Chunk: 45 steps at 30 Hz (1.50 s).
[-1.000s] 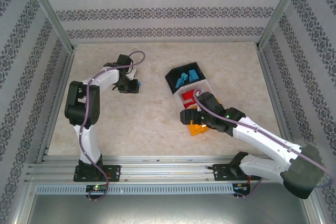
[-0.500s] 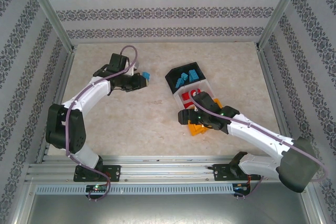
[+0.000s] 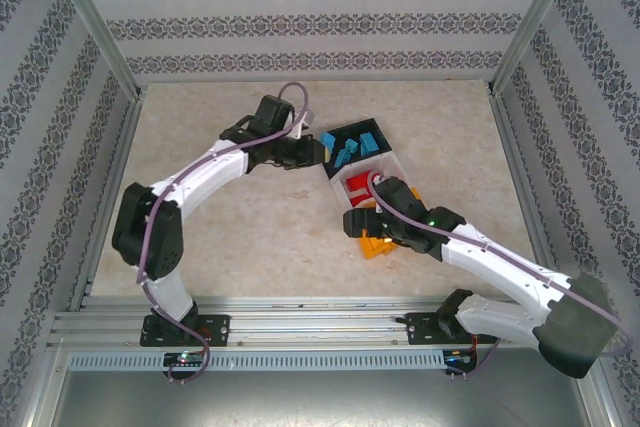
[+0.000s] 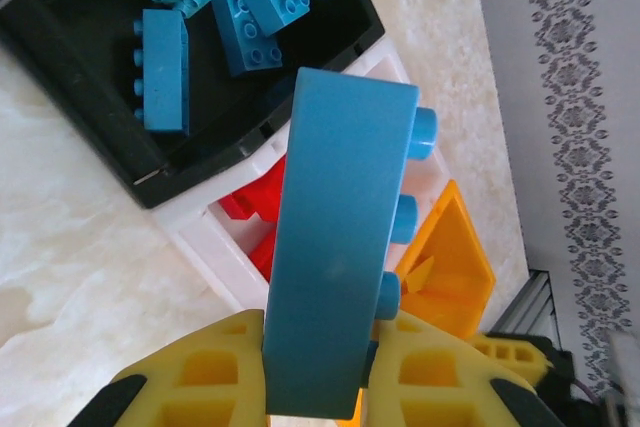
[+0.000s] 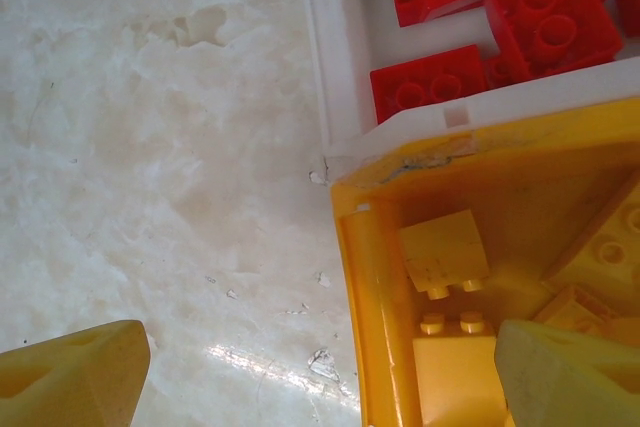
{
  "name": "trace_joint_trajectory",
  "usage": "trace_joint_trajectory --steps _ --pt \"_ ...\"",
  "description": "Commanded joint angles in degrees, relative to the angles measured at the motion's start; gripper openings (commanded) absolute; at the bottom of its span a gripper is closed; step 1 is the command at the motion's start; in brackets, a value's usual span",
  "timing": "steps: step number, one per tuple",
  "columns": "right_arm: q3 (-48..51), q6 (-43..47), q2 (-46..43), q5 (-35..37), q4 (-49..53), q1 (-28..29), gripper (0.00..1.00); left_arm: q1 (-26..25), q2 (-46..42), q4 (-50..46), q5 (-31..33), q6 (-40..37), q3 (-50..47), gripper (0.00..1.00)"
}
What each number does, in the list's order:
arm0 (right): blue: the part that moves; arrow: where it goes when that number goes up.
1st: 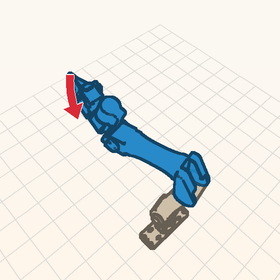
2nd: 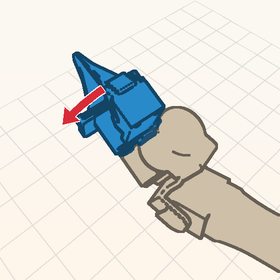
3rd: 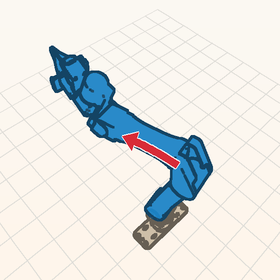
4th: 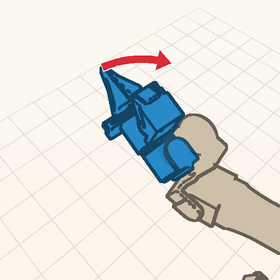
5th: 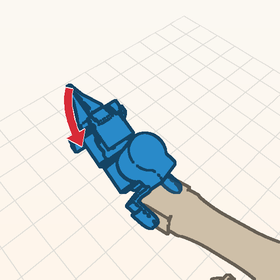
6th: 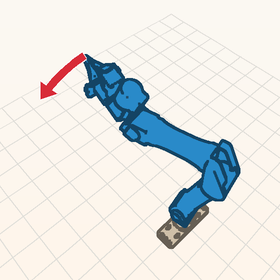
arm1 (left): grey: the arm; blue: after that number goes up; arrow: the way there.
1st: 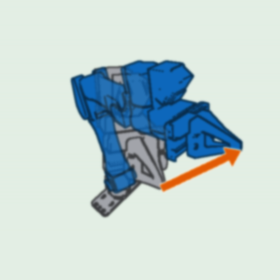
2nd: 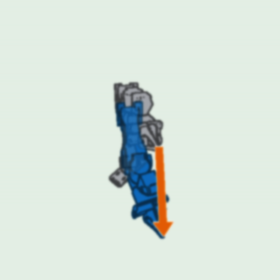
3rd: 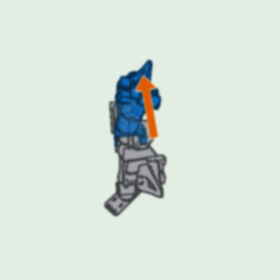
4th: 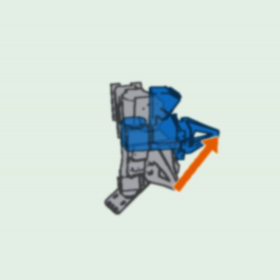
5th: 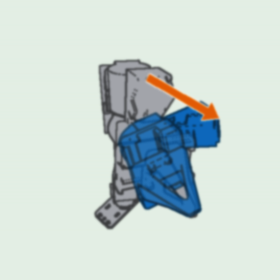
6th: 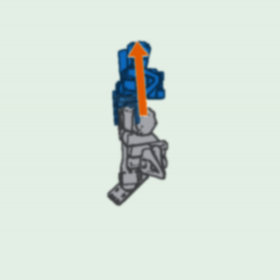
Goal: Sort the legos into containers by color
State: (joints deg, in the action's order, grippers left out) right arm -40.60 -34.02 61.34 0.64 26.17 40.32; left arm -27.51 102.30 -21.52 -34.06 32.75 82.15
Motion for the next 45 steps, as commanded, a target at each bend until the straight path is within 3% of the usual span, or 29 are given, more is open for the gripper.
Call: trace_joint_trajectory --steps 1,13,28,42,45 --pt "1.3 -0.6 -2.0 1.9 2.0 -0.8 0.9 -0.8 5.0 3.4 0.9 1.7 3.1 0.1" --pt "5.5 -1.6 -9.9 2.5 5.3 -6.1 0.91 -2.9 18.3 4.6 0.3 3.7 15.2 0.1" --pt "6.6 -1.5 -12.9 2.6 7.8 -8.0 0.92 -2.9 31.3 -3.6 3.2 1.0 32.8 0.09" --pt "8.0 -1.3 -14.3 1.6 8.2 -9.7 0.92 -2.9 35.4 -5.5 3.8 -0.1 34.2 0.1" --pt "8.1 -1.3 -14.3 1.6 8.0 -9.8 0.93 -2.9 35.4 -5.9 3.9 -0.2 34.6 0.2"
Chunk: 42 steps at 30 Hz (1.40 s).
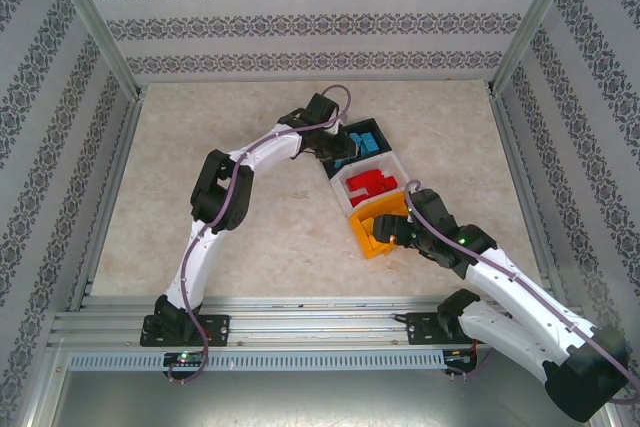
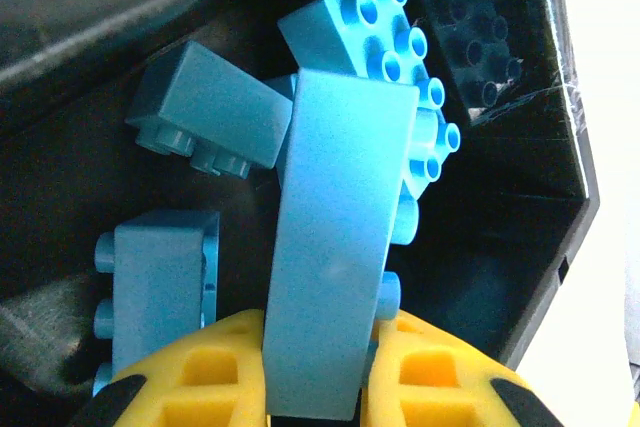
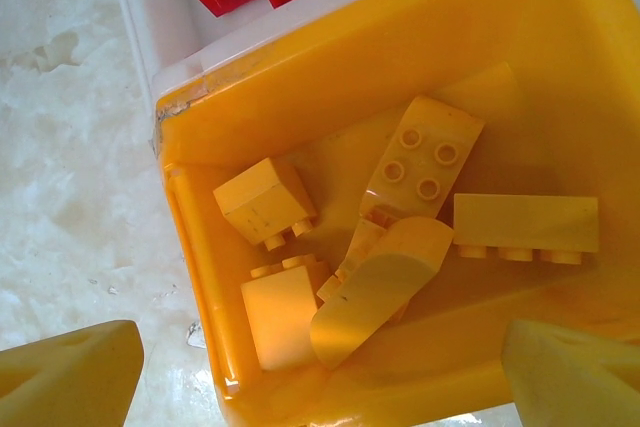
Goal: Sort the legos into containers by color
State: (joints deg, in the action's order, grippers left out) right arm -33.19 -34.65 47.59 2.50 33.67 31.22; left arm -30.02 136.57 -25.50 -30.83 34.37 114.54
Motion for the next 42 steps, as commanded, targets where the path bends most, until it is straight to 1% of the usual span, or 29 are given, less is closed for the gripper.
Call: trace_joint_trajectory --steps 1,9,18,20,22,24,26,27,28,29,33,35,37,40,42 --pt "0.7 -0.7 -0.5 -0.2 0.5 -0.7 0.93 -0.4 1.2 -2.2 0.8 -1.9 2.4 0.22" --pt "0.9 -1.2 0.8 -1.2 -0.4 -0.7 0.93 -0.3 1.2 -3.5 0.9 -2.7 3.0 0.32" --pt "0.8 -1.7 1.2 -1.5 -0.3 -0.7 0.93 -0.2 -0.2 -4.9 0.8 -3.6 2.9 0.5" --pt "0.4 -1.7 1.4 -1.7 -0.4 -0.7 0.93 -0.3 -1.3 -5.2 1.1 -4.1 2.4 0.57" --pt "0.1 -1.9 1.7 -2.0 -0.5 -0.7 0.93 -0.3 -2.8 -5.2 1.6 -4.4 1.3 0.67" --pt "-0.3 -1.7 2.0 -2.2 -0.6 -0.7 0.93 -0.3 -4.7 -4.8 2.0 -4.8 -0.6 0.72" --pt "-0.6 -1.6 2.7 -2.3 -0.7 -0.7 0.93 -0.3 -7.4 -3.9 2.6 -5.1 -3.4 0.77" --pt "-1.0 -1.3 3.2 -2.3 -0.6 -0.7 0.93 -0.2 -9.0 -3.4 3.0 -5.3 -5.3 0.82" --pt "-1.8 -0.8 3.7 -2.3 -0.2 -0.8 0.93 -0.2 -10.9 -3.2 3.2 -5.5 -7.2 0.93" --pt "-2.7 -0.1 4.3 -2.1 0.6 -0.9 0.93 -0.2 -12.6 -3.2 3.5 -5.8 -8.9 1.0" --pt "-8.2 3.3 5.8 -0.5 3.9 -2.1 0.94 1.5 -23.7 -1.3 5.1 -5.9 -19.7 1.0" --pt "-10.5 4.4 6.4 -1.2 4.2 -4.0 0.94 3.2 -30.0 1.3 5.5 -4.2 -27.5 1.0" --pt "-12.9 5.4 7.1 -1.7 4.5 -5.9 0.95 4.9 -36.8 2.8 6.2 -2.9 -33.3 1.0" --pt "-17.0 6.6 8.6 -2.2 4.7 -8.3 0.95 6.6 -47.0 3.5 9.5 -2.4 -40.9 1.0" --pt "-19.6 7.6 10.1 -2.6 4.6 -10.0 0.96 7.3 -53.0 2.9 13.1 -2.7 -44.7 1.0"
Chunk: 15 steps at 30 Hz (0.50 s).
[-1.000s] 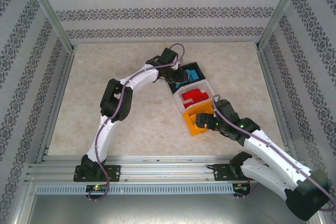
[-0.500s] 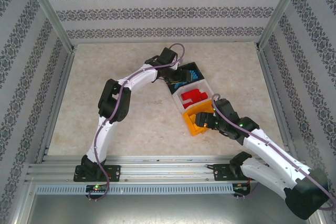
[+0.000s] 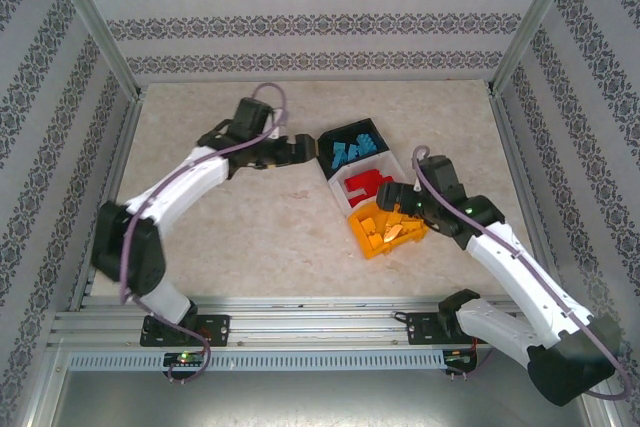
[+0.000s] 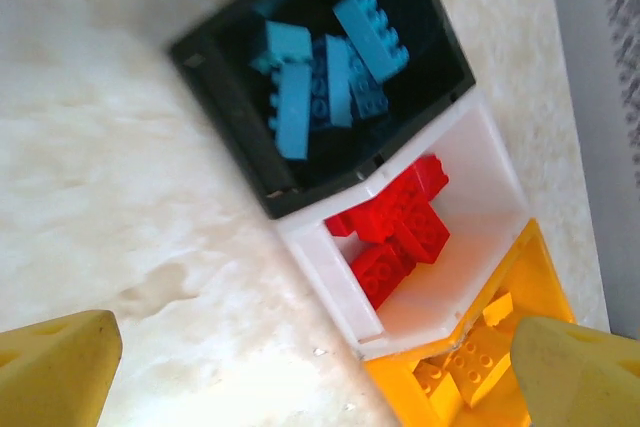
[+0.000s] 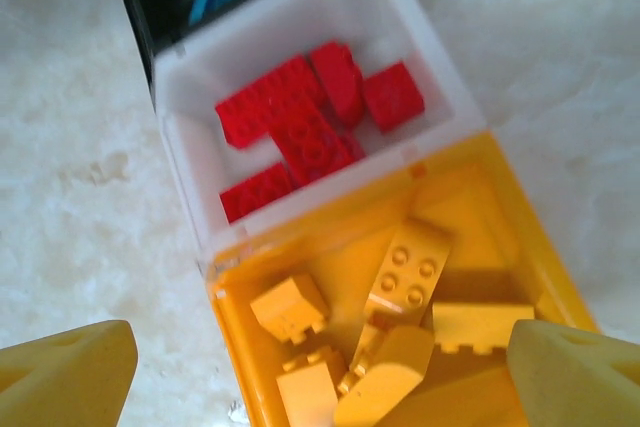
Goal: Sort the legos into containers by color
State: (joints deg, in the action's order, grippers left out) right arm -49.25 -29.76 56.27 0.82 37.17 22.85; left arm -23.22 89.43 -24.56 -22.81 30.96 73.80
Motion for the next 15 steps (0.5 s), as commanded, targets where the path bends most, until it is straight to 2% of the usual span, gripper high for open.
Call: trace_joint_trajectory --steps 1,8,12,15 --pt "-4.7 3.1 2.4 -1.3 1.1 -2.6 0.96 0.9 -8.7 1.2 7.3 0.5 -5.5 1.0" --pt "-9.7 5.5 6.7 -6.7 -1.1 -10.4 0.98 4.4 -23.7 -2.1 19.3 -1.3 -14.7 1.0" --pt "-10.2 5.4 6.3 -8.6 -4.3 -11.9 0.98 4.7 -32.0 1.4 27.9 -2.1 -21.9 1.0" --pt "-8.4 7.5 5.0 -9.0 -9.9 -11.9 0.98 4.8 -37.4 6.2 30.8 -4.1 -27.5 1.0"
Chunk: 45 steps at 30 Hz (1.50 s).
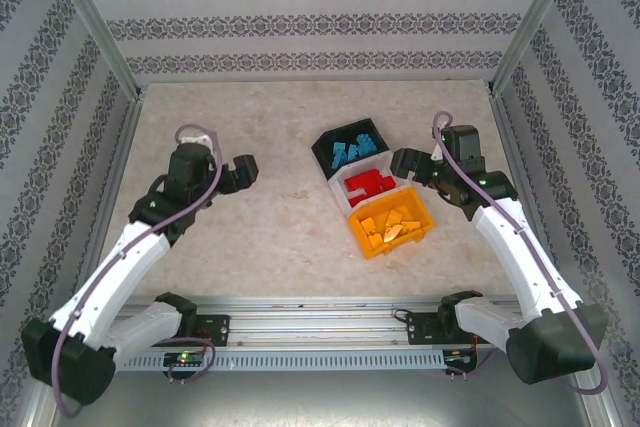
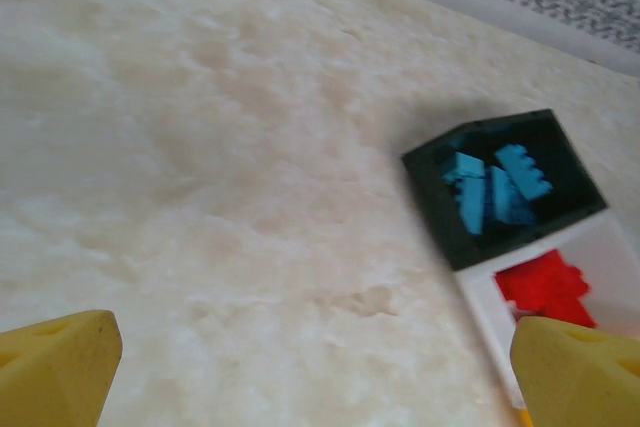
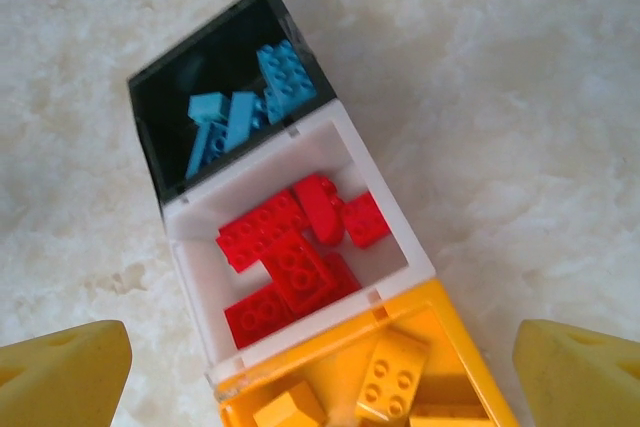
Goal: Sort the legos into containers by color
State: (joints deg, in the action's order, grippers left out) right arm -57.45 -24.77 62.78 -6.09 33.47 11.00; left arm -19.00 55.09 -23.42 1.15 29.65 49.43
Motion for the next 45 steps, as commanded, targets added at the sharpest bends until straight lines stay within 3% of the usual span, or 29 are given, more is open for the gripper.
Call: trace_joint_trajectory --steps 1,9,12,17,27,41,45 --pt "0.7 3.8 -2.0 -1.8 -8.0 0.0 0.98 0.6 -4.5 6.6 7.2 -3.8 -4.8 1.0" --pt "13.3 20.2 -5.2 2.9 -31.3 -1.4 0.98 0.6 -7.7 11.8 8.5 -10.9 -11.6 1.0" --pt "16.5 24.7 -3.0 4.6 -37.9 -3.2 0.98 0.6 -7.8 15.3 7.5 -9.7 -14.1 1.0" --pt "17.5 23.7 6.1 5.3 -42.6 -7.5 0.98 1.0 -7.4 18.8 6.1 -9.8 -15.7 1.0" --pt "19.9 26.6 23.3 9.7 -55.3 -7.8 0.98 3.2 -5.6 21.6 3.0 -9.1 -17.1 1.0" --pt "26.7 24.3 22.6 14.8 -67.7 -7.4 0.98 4.6 -2.6 25.9 2.1 -7.7 -20.3 1.0" --pt "27.2 24.2 22.3 15.2 -68.3 -7.4 0.98 4.5 -2.6 26.5 4.3 -9.4 -21.0 1.0"
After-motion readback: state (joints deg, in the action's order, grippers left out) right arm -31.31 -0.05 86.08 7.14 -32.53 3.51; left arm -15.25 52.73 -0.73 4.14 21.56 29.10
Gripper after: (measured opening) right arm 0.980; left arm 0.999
